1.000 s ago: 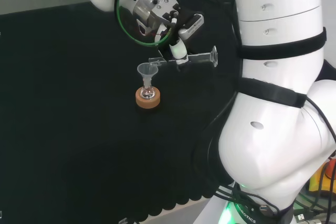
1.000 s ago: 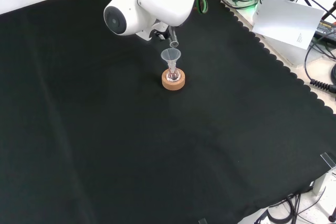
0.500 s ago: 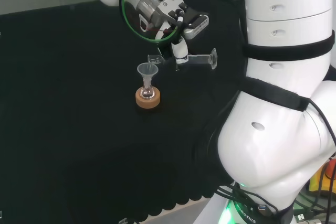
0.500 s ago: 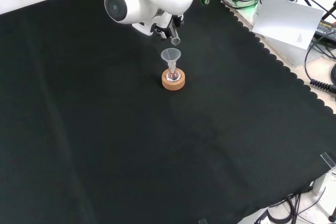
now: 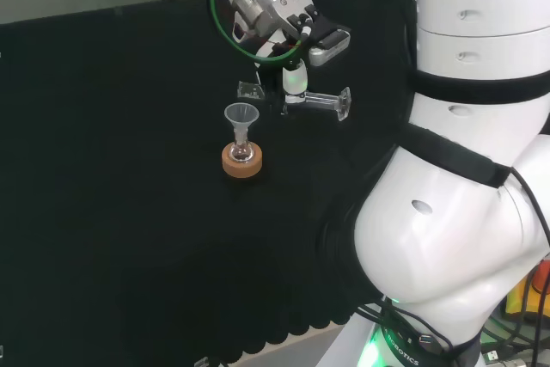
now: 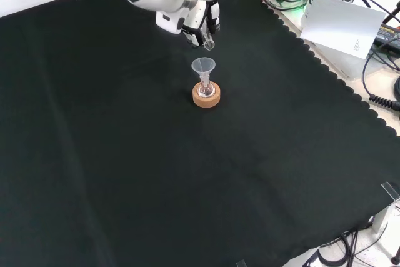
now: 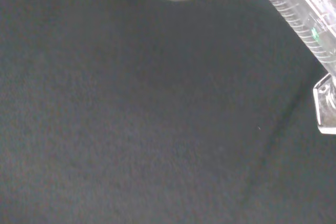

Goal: Pour the water from the graduated cylinder into the round-bottom flask.

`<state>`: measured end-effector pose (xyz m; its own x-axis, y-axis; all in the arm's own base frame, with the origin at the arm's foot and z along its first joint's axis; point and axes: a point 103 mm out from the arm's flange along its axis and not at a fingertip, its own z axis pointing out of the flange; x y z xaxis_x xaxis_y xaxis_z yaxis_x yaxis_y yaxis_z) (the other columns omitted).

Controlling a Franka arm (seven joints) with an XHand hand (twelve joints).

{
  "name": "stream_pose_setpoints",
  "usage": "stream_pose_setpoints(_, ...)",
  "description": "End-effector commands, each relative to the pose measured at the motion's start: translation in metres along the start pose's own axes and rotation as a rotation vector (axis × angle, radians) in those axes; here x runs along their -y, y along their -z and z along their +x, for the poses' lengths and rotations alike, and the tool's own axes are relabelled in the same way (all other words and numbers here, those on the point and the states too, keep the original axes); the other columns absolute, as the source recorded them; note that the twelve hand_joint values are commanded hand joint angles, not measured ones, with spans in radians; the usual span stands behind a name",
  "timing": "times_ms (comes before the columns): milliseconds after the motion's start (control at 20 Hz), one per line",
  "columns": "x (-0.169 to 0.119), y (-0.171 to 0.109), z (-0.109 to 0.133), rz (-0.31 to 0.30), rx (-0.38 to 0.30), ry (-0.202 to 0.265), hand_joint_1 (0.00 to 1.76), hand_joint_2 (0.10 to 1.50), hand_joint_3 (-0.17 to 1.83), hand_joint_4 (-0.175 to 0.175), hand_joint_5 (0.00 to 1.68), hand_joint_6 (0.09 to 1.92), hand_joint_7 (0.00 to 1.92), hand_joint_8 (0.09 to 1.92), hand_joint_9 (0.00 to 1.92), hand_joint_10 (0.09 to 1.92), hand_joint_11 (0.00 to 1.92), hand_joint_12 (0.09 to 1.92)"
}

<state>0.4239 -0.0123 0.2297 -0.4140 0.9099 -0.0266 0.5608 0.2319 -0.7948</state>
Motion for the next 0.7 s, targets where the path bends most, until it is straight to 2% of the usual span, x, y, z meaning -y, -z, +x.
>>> stream_pose_setpoints(50,-0.001,-0.005,-0.005,-0.149,-0.097,0.041,1.26,1.04,-0.01,0.042,1.13,0.80,1.22,0.62,1.51,0.09,1.28,0.72)
stream_pose_setpoints(250,-0.003,-0.009,-0.010,-0.228,-0.147,0.054,1.26,1.04,-0.01,0.041,1.13,0.80,1.22,0.62,1.51,0.09,1.28,0.72)
stream_pose_setpoints(500,-0.007,-0.016,-0.018,-0.272,-0.224,0.076,1.26,1.04,-0.01,0.041,1.13,0.80,1.22,0.62,1.51,0.09,1.29,0.72)
stream_pose_setpoints(700,-0.008,-0.018,-0.022,-0.326,-0.260,0.095,1.26,1.04,-0.01,0.041,1.13,0.80,1.22,0.62,1.51,0.09,1.29,0.72)
